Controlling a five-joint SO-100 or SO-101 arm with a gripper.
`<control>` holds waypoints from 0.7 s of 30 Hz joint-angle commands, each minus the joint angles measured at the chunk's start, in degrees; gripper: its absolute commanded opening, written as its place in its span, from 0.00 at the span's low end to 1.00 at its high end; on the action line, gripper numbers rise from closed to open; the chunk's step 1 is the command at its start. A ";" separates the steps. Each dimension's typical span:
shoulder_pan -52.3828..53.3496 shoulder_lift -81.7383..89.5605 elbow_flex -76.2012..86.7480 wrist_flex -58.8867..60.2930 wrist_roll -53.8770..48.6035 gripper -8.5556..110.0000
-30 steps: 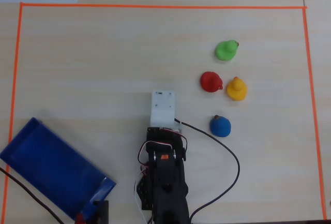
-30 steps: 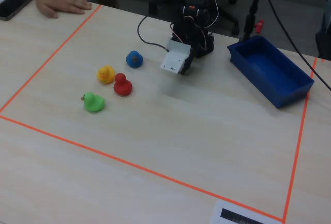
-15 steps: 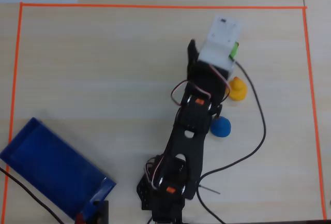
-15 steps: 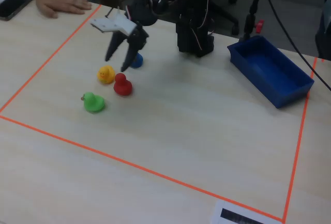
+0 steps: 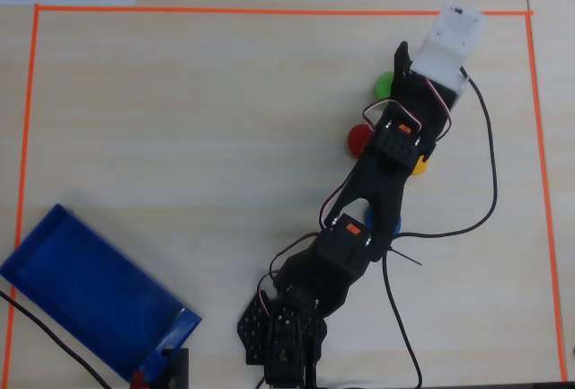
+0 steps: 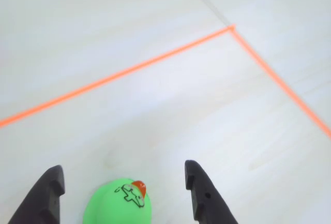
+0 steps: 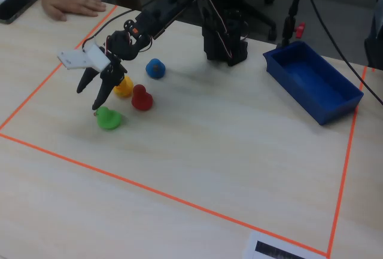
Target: Grasp green duck and put it into box.
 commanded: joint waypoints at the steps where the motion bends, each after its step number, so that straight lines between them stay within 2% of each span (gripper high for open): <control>1: -0.09 0.62 0.88 -3.34 -0.35 0.34; 19: -2.90 -4.39 7.21 -6.59 2.29 0.34; 21: -3.43 -5.45 7.12 -6.59 3.34 0.28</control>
